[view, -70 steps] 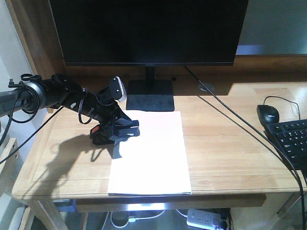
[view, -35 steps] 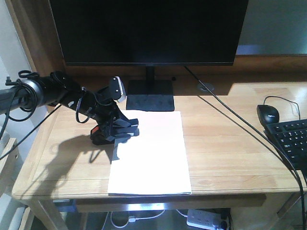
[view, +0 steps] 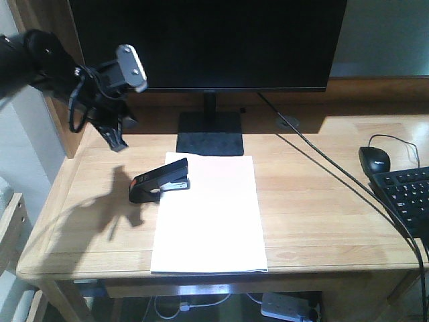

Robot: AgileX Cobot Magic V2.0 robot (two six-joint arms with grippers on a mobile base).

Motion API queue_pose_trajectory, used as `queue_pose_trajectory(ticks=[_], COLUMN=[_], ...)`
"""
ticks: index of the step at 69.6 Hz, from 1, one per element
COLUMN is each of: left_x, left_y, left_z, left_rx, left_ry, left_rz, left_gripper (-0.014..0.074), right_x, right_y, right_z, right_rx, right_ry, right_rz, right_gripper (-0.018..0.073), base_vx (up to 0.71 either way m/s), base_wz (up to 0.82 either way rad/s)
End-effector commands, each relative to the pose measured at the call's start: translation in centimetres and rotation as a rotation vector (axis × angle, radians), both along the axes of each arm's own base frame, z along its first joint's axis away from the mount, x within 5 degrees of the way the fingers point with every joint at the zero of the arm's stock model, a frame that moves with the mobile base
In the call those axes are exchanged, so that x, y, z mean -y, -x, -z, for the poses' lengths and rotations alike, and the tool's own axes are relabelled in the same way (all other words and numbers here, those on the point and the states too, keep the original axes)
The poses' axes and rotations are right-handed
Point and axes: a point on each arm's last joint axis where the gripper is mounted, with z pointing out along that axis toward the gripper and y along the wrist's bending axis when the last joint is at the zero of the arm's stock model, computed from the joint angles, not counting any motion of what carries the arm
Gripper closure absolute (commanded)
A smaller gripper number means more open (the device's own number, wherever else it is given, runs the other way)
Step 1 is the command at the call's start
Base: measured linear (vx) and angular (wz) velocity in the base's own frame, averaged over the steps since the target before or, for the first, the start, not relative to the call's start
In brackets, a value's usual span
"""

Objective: Grab stapler and paper to desk for stapling
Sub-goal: 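Release the stapler and lift the left gripper away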

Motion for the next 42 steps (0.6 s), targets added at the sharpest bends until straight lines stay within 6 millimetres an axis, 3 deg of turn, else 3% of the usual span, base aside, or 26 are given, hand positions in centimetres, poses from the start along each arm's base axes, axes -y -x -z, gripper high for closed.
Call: queue_pose_trajectory(ticks=[1, 5, 18, 32, 42], left_x=[-1.5, -2.4, -4.1, -4.8, -5.2], left_y=[1.8, 2.7, 5.6, 8.2, 10.6], left_z=[-5.8, -7.1, -10.8, -14.2, -15.8], left_rx=[0.107, 0.113, 0.065, 0.091, 0.154], left_ry=[0.005, 0.002, 0.232, 0.469, 0.598], left_rz=[-0.196, -0.313, -0.771, -0.979, -0.999], left_gripper=[0.0603, 0.0603, 0.0603, 0.0603, 0.0603], right_x=[0.1, 0.1, 0.1, 0.1, 0.1], right_y=[0.0, 0.0, 0.0, 0.0, 0.0], right_z=[-0.9, -0.9, -0.9, -0.9, -0.9], right_rx=[0.039, 0.039, 0.039, 0.039, 0.039], right_ry=[0.062, 0.062, 0.062, 0.062, 0.062], right_rz=[0.022, 0.022, 0.022, 0.022, 0.022], right_gripper=[-0.0018, -0.0018, -0.0018, -0.0018, -0.0018], base_vx=[0.0, 0.0, 0.0, 0.0, 0.0], base_wz=[0.0, 0.0, 0.0, 0.0, 0.0])
